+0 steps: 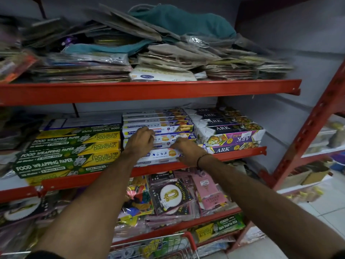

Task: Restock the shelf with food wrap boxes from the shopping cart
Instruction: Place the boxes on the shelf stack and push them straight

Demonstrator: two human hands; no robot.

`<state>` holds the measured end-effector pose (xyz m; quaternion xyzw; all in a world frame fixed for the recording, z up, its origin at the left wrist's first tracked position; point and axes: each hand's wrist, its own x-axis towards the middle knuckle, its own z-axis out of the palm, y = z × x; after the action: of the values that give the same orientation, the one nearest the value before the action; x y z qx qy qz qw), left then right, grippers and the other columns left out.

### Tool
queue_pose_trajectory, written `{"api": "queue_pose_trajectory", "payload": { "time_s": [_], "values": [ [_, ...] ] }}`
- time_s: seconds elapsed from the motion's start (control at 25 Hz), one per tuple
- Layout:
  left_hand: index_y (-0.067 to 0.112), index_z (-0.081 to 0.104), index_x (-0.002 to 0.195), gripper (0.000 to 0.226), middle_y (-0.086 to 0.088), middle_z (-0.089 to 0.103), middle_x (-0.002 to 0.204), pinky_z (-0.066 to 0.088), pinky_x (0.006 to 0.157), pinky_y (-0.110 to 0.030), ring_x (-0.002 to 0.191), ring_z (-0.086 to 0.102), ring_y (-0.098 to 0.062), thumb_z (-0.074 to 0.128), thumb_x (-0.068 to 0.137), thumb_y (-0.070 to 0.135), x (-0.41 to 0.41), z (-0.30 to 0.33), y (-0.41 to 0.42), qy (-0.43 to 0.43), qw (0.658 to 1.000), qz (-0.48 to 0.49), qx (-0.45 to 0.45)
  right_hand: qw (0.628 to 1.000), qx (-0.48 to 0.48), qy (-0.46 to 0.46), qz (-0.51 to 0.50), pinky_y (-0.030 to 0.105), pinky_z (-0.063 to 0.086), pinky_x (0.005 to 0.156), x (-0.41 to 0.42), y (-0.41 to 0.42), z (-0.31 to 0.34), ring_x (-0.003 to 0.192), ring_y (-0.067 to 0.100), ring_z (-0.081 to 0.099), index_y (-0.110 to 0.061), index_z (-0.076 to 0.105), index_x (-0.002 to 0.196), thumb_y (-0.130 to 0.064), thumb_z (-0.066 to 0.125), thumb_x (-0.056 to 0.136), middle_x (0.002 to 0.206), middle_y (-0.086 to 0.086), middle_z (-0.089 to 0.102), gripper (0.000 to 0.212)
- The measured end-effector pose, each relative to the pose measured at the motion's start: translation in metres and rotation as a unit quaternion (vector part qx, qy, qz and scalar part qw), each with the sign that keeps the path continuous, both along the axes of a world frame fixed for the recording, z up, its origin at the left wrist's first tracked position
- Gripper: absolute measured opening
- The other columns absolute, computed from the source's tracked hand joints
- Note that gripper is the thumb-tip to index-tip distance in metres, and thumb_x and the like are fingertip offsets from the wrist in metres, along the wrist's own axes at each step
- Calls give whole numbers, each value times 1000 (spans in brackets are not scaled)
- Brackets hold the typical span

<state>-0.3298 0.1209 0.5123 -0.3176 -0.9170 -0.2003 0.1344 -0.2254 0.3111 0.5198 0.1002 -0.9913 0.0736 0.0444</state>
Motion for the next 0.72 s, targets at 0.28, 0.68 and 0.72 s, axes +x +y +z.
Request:
{"api": "queue_pose_trajectory", "payload": {
  "time_s": [0.28, 0.68, 0.72],
  "values": [
    [7, 16, 154, 72, -15, 24, 162, 23, 123, -47, 150, 24, -28, 43, 92, 33, 30, -40, -43, 46, 985, -9, -166, 1000, 17, -7, -10, 49, 47, 95, -30, -5, -3, 114, 41, 52, -9, 53, 134, -7, 69, 84, 124, 23, 55, 52],
    [11, 0, 156, 67, -11, 1, 166, 10, 125, -54, 154, 3, -27, 32, 101, 30, 31, -55, -32, 45, 976, 53, -204, 993, 110, 19, -42, 59, 9, 122, -20, 3, -47, 151, 27, 6, -13, 3, 153, -21, 43, 94, 165, 9, 5, 72],
    [10, 0, 156, 67, -12, 1, 166, 10, 125, -54, 154, 2, -27, 32, 101, 30, 33, -54, -29, 42, 976, 59, -204, 993, 111, 20, -43, 58, 7, 122, -19, 4, -49, 152, 26, 4, -14, 0, 153, -22, 42, 94, 165, 9, 3, 73]
  ]
}}
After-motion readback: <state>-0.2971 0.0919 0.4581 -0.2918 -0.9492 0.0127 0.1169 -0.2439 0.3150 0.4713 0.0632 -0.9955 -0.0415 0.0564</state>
